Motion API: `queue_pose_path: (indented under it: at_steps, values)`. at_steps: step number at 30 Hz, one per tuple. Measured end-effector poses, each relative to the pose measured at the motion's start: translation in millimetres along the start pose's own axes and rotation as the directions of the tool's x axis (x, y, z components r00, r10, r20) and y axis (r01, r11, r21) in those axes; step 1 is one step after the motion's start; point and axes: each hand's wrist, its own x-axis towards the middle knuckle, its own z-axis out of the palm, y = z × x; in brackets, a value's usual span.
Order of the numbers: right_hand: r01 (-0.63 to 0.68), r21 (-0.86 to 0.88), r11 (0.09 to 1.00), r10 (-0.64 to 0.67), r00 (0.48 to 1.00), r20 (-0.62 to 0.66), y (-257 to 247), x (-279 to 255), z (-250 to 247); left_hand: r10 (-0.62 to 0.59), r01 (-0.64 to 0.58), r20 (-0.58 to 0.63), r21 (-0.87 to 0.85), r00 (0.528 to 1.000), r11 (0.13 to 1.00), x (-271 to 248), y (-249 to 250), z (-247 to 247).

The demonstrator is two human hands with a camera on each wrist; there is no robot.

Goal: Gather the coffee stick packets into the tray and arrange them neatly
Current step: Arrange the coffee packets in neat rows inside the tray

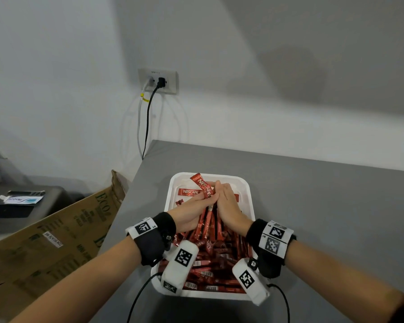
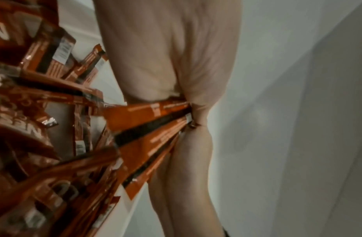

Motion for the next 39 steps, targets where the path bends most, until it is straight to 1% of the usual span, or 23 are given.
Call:
queue_pose_path:
  at_steps: [2, 5, 8, 10, 13, 15, 17, 18, 19, 21, 22, 23, 24, 26, 28, 30, 31, 32, 33, 35, 36, 37, 39]
  values:
    - [-0.019, 0.047, 0.999, 0.017, 0.999, 0.041, -2.8, 5.7, -9.0, 0.049, -0.046, -0.058, 0.049, 0.997, 0.998, 3.8, 1.2, -4.6]
    - [-0.114, -0.025, 0.993, 0.116, 0.986, 0.116, -1.3, 18.4, -31.7, 0.147, -0.099, -0.160, 0.272, 0.976, 0.957, 6.1, 0.9, -19.4]
    - [-0.128, 0.043, 0.991, 0.116, 0.970, 0.214, -6.9, 19.4, -45.6, 0.151, -0.043, -0.184, 0.488, 0.971, 0.872, 3.7, -2.2, -28.7]
    - [-0.012, 0.077, 0.997, -0.010, 0.961, 0.278, -18.3, 15.3, -41.1, 0.117, -0.002, -0.154, 0.600, 0.981, 0.800, 4.8, -6.1, -31.5]
    - [0.336, -0.095, 0.937, -0.300, 0.913, 0.277, -26.4, 11.8, -25.1, 0.117, -0.041, -0.084, 0.612, 0.990, 0.790, 8.6, -10.5, -31.7]
    - [0.445, -0.216, 0.869, -0.401, 0.889, 0.222, -26.0, 15.3, -21.4, 0.123, -0.050, -0.077, 0.614, 0.989, 0.787, 7.4, -10.5, -32.1]
    - [0.391, -0.273, 0.879, -0.390, 0.919, 0.060, -29.5, 22.8, -29.9, 0.153, -0.015, -0.146, 0.674, 0.977, 0.738, 4.7, -8.8, -37.2]
    - [0.350, -0.274, 0.896, -0.365, 0.931, -0.004, -32.6, 27.1, -37.6, 0.200, 0.007, -0.219, 0.692, 0.955, 0.722, 4.9, -8.0, -41.7]
    - [0.308, -0.243, 0.920, -0.319, 0.948, -0.003, -34.9, 30.4, -45.5, 0.265, 0.010, -0.299, 0.680, 0.917, 0.734, 5.7, -7.5, -47.3]
    - [0.215, -0.137, 0.967, -0.187, 0.963, 0.196, -38.3, 30.7, -50.8, 0.368, -0.031, -0.423, 0.621, 0.828, 0.783, 9.4, -3.8, -57.2]
    - [0.164, -0.104, 0.981, -0.127, 0.947, 0.296, -40.2, 27.5, -47.6, 0.384, -0.056, -0.435, 0.600, 0.814, 0.798, 10.6, -0.1, -56.9]
    - [0.127, -0.086, 0.988, -0.090, 0.934, 0.346, -39.3, 23.7, -41.7, 0.358, -0.077, -0.404, 0.566, 0.842, 0.821, 12.4, 3.3, -54.4]
    - [0.110, -0.073, 0.991, -0.078, 0.935, 0.347, -37.5, 20.2, -34.2, 0.299, -0.088, -0.349, 0.510, 0.888, 0.856, 13.0, 6.6, -48.6]
    - [0.106, -0.034, 0.994, -0.093, 0.961, 0.259, -33.8, 18.0, -19.1, 0.170, -0.064, -0.208, 0.440, 0.963, 0.896, 12.1, 10.1, -37.8]
    - [0.037, 0.053, 0.998, -0.047, 0.979, 0.198, -31.3, 22.0, -12.5, 0.151, -0.066, -0.122, 0.519, 0.981, 0.852, 13.9, 5.6, -38.1]
    - [-0.078, 0.109, 0.991, 0.050, 0.971, 0.236, -26.8, 28.6, -13.4, 0.164, -0.055, -0.142, 0.570, 0.976, 0.820, 14.5, 0.7, -47.4]
    - [-0.083, 0.026, 0.996, 0.073, 0.961, 0.267, -21.3, 32.9, -15.1, 0.155, -0.026, -0.187, 0.556, 0.970, 0.831, 14.9, -1.4, -52.7]
    - [-0.024, -0.158, 0.987, 0.073, 0.949, 0.306, -14.3, 37.6, -17.0, 0.140, 0.005, -0.243, 0.514, 0.960, 0.858, 15.5, -2.9, -56.9]
    - [0.070, -0.389, 0.918, 0.089, 0.922, 0.377, -8.1, 40.6, -17.6, 0.128, 0.018, -0.293, 0.450, 0.948, 0.893, 15.3, -2.9, -58.8]
    - [0.265, -0.704, 0.659, 0.224, 0.824, 0.520, 3.5, 44.0, -14.6, 0.117, 0.006, -0.375, 0.312, 0.919, 0.950, 14.8, 0.0, -56.8]
    - [0.319, -0.766, 0.558, 0.293, 0.788, 0.542, 6.9, 44.1, -12.9, 0.125, -0.008, -0.420, 0.270, 0.899, 0.963, 15.8, 1.7, -56.1]
    - [0.343, -0.794, 0.502, 0.338, 0.768, 0.545, 7.5, 43.2, -11.5, 0.160, -0.028, -0.461, 0.280, 0.873, 0.960, 17.4, 2.2, -57.7]
    - [0.354, -0.803, 0.479, 0.351, 0.761, 0.545, 10.6, 42.3, -10.5, 0.243, -0.059, -0.523, 0.344, 0.817, 0.937, 21.2, 1.5, -62.4]
